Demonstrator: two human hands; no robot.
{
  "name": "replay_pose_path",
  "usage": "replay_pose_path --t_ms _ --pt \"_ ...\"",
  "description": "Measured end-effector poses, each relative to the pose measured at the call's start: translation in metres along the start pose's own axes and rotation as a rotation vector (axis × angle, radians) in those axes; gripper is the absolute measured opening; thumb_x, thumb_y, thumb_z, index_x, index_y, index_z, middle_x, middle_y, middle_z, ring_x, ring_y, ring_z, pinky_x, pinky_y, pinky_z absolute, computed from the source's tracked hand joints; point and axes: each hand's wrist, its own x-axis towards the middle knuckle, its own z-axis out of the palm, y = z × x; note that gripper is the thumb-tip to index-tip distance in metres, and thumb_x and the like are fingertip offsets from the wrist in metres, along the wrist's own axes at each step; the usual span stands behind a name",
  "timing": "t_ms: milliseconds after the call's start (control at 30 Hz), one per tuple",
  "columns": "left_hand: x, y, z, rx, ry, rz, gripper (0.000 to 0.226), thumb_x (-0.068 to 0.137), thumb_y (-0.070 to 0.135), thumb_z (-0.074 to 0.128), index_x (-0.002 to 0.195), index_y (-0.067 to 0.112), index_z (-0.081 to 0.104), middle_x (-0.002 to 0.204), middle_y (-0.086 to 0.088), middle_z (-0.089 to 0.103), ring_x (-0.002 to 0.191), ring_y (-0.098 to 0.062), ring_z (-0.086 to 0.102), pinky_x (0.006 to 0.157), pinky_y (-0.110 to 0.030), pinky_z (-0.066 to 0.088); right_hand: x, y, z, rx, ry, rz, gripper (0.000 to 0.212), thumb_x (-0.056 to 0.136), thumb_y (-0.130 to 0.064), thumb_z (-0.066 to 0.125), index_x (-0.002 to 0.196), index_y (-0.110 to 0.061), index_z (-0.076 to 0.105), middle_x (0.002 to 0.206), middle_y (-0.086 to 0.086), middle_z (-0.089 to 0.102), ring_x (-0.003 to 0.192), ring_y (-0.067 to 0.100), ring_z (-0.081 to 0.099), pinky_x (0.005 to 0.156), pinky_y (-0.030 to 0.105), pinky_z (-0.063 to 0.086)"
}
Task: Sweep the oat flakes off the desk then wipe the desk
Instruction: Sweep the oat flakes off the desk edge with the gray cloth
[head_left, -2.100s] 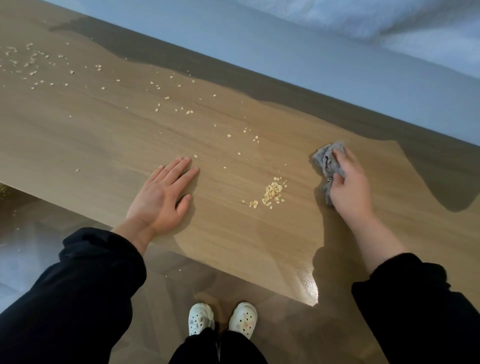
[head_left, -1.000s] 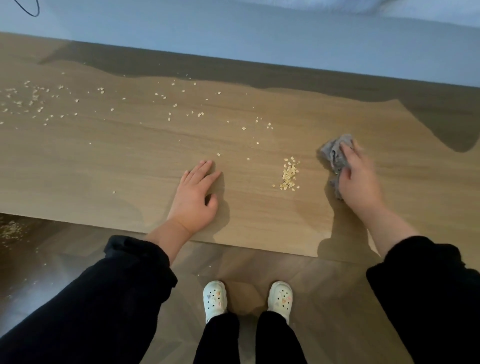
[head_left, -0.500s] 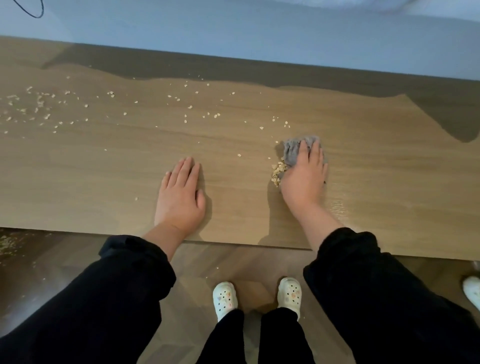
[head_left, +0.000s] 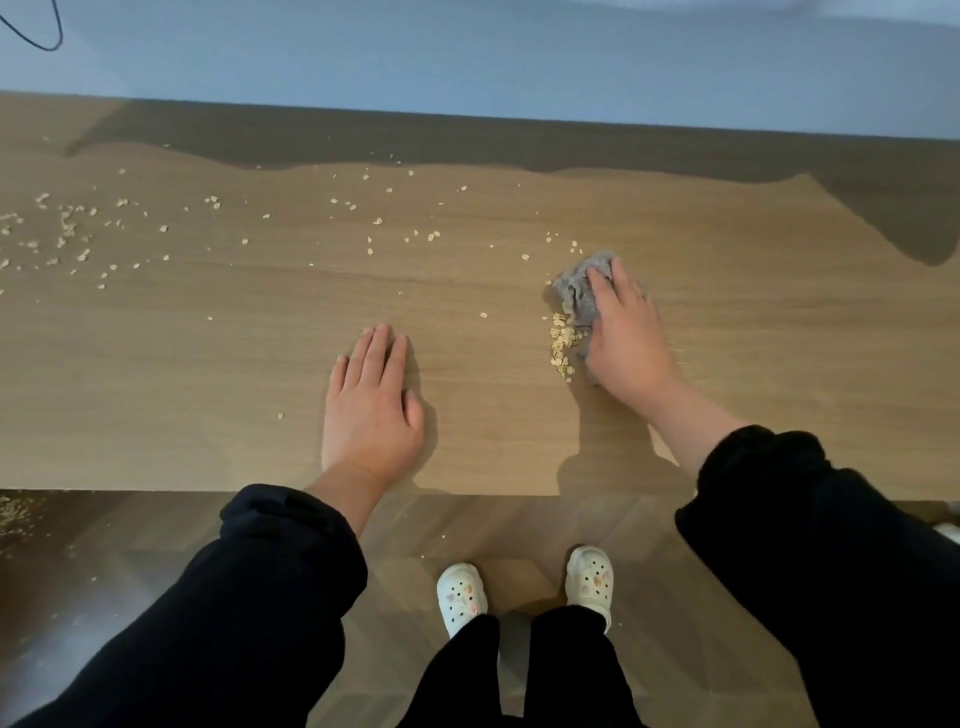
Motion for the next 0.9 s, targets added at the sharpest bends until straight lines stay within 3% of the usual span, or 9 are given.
replay_pose_path --t_ms 100,200,300,467,567,667,767,833,900 --pt "0.0 0.0 0.0 -0.002 -0.002 -0.001 0.063 0.088 0.028 0.029 0.149 0.012 0.031 0.159 -0.007 0.021 0.148 -0.02 0.012 0.121 -0.041 0.009 -0.004 0.036 -0.014 0.131 0.023 0.058 0.066 0.096 -0.007 0.046 0.155 -0.019 0.018 0.163 0.001 0.004 0.15 0.025 0.005 0.122 0.046 0.011" --pt "0.0 0.0 0.001 0.006 -0.002 -0.004 0.064 0.088 0.029 0.029 0.149 0.012 0.031 0.159 -0.007 0.021 0.148 -0.02 0.011 0.121 -0.041 0.008 -0.012 0.068 -0.017 0.287 0.219 0.275 0.058 0.099 -0.006 0.041 0.153 -0.019 0.026 0.163 0.001 0.012 0.149 0.025 0.013 0.122 0.044 0.015" --pt "0.001 -0.001 0.002 0.01 0.003 -0.001 0.065 0.087 0.03 0.028 0.149 0.011 0.032 0.159 -0.007 0.022 0.148 -0.021 0.013 0.12 -0.042 0.009 -0.019 0.063 -0.011 0.166 0.285 0.393 0.058 0.097 -0.007 0.041 0.153 -0.015 0.026 0.162 0.008 0.013 0.148 0.03 0.016 0.121 0.046 0.016" --pt "0.0 0.0 0.0 0.015 0.004 0.008 0.066 0.086 0.032 0.026 0.149 0.011 0.032 0.158 -0.008 0.022 0.148 -0.022 0.013 0.12 -0.042 0.009 -0.036 0.016 0.012 0.019 0.176 0.185 0.07 0.091 -0.003 0.048 0.154 -0.012 0.019 0.162 0.011 0.006 0.15 0.026 0.007 0.122 0.044 0.004" --pt "0.0 0.001 -0.002 0.014 0.003 0.011 0.065 0.087 0.031 0.026 0.149 0.012 0.031 0.159 -0.008 0.021 0.148 -0.022 0.011 0.121 -0.041 0.008 -0.045 0.044 0.001 -0.007 0.068 0.061 0.073 0.088 -0.001 0.051 0.154 -0.014 0.021 0.162 0.01 0.01 0.149 0.029 0.013 0.121 0.048 0.013" --pt "0.0 0.001 -0.002 0.006 0.004 0.008 0.061 0.091 0.027 0.031 0.15 0.012 0.03 0.159 -0.008 0.02 0.148 -0.022 0.011 0.121 -0.041 0.008 -0.06 0.083 -0.012 0.054 0.208 0.271 0.064 0.088 -0.001 0.049 0.149 -0.01 0.032 0.158 0.015 0.022 0.14 0.04 0.03 0.115 0.054 0.026" --pt "0.001 0.0 -0.001 0.015 -0.006 0.02 0.059 0.093 0.024 0.037 0.151 0.012 0.027 0.16 -0.008 0.017 0.148 -0.022 0.009 0.121 -0.041 0.007 -0.082 0.062 0.0 0.025 0.357 0.539 0.06 0.092 -0.009 0.049 0.15 -0.009 0.031 0.158 0.017 0.023 0.142 0.038 0.026 0.118 0.051 0.021" --pt "0.001 -0.002 0.0 0.024 -0.002 0.026 0.059 0.094 0.024 0.038 0.151 0.013 0.027 0.16 -0.009 0.018 0.148 -0.023 0.009 0.121 -0.042 0.008 -0.095 0.028 0.015 0.003 0.359 0.519 0.063 0.09 -0.013 0.05 0.15 -0.011 0.03 0.159 0.017 0.021 0.145 0.035 0.022 0.12 0.05 0.019" --pt "0.002 -0.003 -0.001 0.019 0.003 0.033 0.057 0.094 0.022 0.039 0.149 0.012 0.03 0.159 -0.01 0.02 0.148 -0.024 0.011 0.12 -0.044 0.009 -0.109 0.0 0.029 -0.029 0.278 0.388 0.066 0.09 -0.016 0.048 0.152 -0.013 0.025 0.16 0.015 0.017 0.148 0.031 0.016 0.121 0.047 0.012"
